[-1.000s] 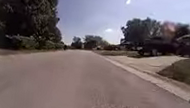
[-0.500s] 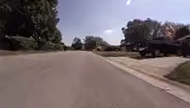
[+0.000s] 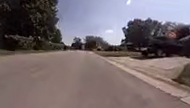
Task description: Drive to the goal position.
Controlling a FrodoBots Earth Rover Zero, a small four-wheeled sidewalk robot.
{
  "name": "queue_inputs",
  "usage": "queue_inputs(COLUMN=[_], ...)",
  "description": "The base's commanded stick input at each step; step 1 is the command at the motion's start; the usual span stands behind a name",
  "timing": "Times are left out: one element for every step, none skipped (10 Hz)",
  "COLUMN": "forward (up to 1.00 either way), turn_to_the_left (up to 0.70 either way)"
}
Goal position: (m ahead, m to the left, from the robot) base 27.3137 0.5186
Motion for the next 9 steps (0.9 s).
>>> queue_inputs(forward=[0.7,0.7,0.7,0.7,0.7,0.7,0.7,0.7,0.7], turn_to_the_left=[-0.35,-0.35,-0.35,0.0,0.0,0.0,0.0,0.0,0.0])
